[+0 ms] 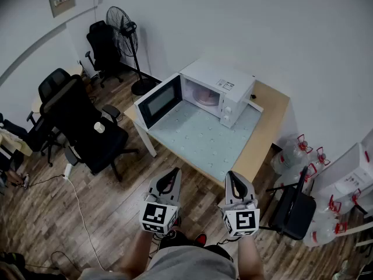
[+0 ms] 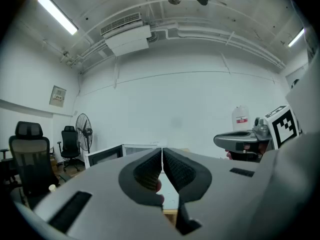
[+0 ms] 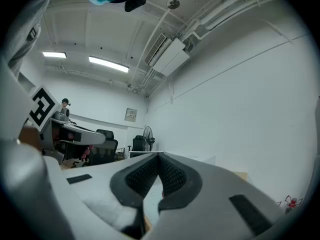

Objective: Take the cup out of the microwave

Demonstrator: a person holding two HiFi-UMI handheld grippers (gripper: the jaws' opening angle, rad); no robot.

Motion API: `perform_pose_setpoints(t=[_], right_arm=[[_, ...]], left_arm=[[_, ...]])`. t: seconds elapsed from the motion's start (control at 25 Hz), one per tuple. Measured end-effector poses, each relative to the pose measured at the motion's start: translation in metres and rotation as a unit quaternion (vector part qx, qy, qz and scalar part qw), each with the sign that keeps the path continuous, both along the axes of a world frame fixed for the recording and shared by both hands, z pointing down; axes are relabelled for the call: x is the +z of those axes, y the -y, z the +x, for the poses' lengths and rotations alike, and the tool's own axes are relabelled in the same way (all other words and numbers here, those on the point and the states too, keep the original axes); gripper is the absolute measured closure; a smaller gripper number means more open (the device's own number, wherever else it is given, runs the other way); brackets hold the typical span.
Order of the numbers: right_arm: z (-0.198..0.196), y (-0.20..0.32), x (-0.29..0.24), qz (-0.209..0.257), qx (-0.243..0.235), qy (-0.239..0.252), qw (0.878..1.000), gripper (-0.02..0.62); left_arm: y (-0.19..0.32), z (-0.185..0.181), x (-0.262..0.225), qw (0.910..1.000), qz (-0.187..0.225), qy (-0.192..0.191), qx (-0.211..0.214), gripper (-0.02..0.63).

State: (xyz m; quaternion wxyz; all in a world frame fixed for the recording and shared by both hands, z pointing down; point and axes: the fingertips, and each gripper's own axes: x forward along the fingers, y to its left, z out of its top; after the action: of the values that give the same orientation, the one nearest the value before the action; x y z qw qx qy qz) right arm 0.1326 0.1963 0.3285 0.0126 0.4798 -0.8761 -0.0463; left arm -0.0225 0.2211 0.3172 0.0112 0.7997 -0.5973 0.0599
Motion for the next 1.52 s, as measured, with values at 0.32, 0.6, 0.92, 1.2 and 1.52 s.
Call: perform_pose_setpoints(t=[0.32, 0.6, 0.92, 1.2, 1.52], right_arm=[[0.002, 0.012, 0.002, -0.007, -0.006, 0.011, 1.000, 0.589], [-0.013, 0.048, 0.004, -0.007, -0.022, 0.011, 1.000, 0.589], [-0.046, 0.138, 0.009, -0.009, -0.023, 0.014, 1.000, 0.589], [-0.079, 0.223, 0.013, -0.020, -0.012, 0.010, 1.000, 0.589], [-0.113, 0.314, 0.045, -0.056, 0.011, 0.010, 0.998, 0.589]], left_arm=[[0.011, -0.001, 0.003, 0.9999, -0.003, -0.001, -0.012, 0.580], [0.042, -0.016, 0.008, 0.9996, -0.005, 0.003, -0.029, 0.580], [0.134, -0.046, 0.013, 0.9996, -0.009, 0.007, -0.026, 0.580], [0.225, -0.075, 0.013, 0.9996, -0.023, 0.001, -0.015, 0.580], [0.316, -0.106, 0.038, 0.9989, -0.047, -0.006, 0.002, 0.580]])
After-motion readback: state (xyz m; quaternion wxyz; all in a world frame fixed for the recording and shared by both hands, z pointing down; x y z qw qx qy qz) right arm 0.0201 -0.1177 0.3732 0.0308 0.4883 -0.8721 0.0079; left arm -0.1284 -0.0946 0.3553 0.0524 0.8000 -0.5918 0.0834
